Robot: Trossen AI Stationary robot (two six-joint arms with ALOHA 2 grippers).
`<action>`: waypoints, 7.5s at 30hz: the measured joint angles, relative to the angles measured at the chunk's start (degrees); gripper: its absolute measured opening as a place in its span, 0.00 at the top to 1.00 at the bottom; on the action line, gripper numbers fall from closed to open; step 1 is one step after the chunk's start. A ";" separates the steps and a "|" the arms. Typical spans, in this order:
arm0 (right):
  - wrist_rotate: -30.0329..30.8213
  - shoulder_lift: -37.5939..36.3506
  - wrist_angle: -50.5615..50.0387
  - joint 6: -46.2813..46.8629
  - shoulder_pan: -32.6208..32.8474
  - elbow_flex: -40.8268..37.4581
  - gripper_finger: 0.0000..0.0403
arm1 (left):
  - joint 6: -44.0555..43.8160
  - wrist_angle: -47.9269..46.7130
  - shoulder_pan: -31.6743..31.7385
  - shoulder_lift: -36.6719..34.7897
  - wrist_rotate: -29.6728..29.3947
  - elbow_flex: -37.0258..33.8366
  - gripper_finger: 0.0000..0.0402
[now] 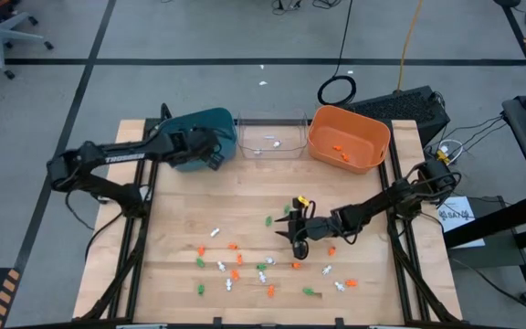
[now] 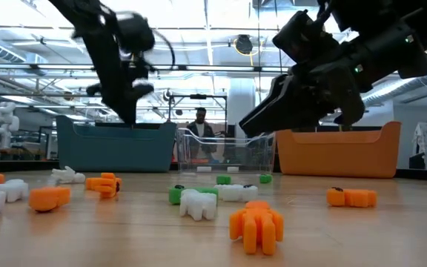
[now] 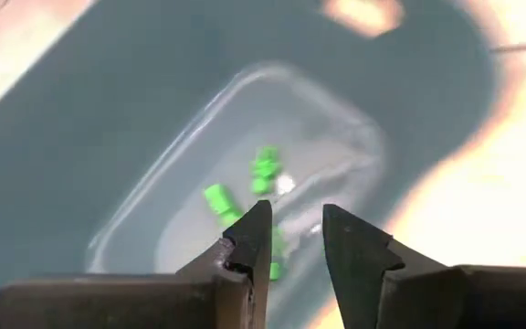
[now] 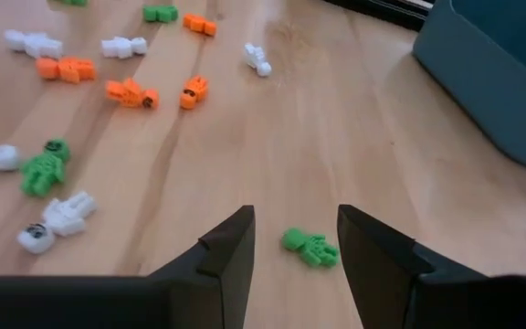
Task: Sort Halloween decoration
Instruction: Put the orange skeleton toy into the orange bin
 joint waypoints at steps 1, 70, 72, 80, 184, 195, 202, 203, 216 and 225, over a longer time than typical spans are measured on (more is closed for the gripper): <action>-0.05 0.00 -0.04 0.69 0.17 0.00 0.65 | -0.80 0.17 -1.88 -1.45 -0.45 0.00 0.76; -1.07 5.90 -50.96 27.93 17.51 21.42 0.65 | -8.39 34.96 -66.23 18.19 -18.80 0.04 0.76; -1.15 7.25 -50.34 27.65 17.35 21.42 0.65 | -8.39 34.96 -66.17 18.19 -18.80 0.04 0.76; -2.74 10.34 -49.20 27.68 15.56 21.57 0.65 | -8.16 34.75 -66.17 18.19 -18.80 0.04 0.76; 25.58 -9.57 -54.36 15.52 28.47 21.42 1.00 | -0.68 44.08 -59.34 18.17 -17.06 0.04 0.76; 25.60 -9.57 -54.36 35.34 28.32 21.42 1.00 | 19.39 53.92 -57.91 18.17 -14.89 0.04 0.76; 25.63 -9.57 -54.38 37.39 27.15 21.44 1.00 | 30.93 60.93 -58.02 18.17 -6.10 0.04 0.76; 25.63 -9.57 -54.43 37.84 26.73 21.44 1.00 | 31.57 61.32 -58.02 18.17 -6.04 0.04 0.76; 19.22 -18.23 -65.96 34.56 13.53 21.46 1.00 | 36.43 60.06 -55.06 13.88 -7.01 0.07 0.76; 12.31 -30.41 -81.87 32.11 -6.42 21.46 1.00 | 34.66 53.97 -54.37 13.99 -6.98 0.07 0.76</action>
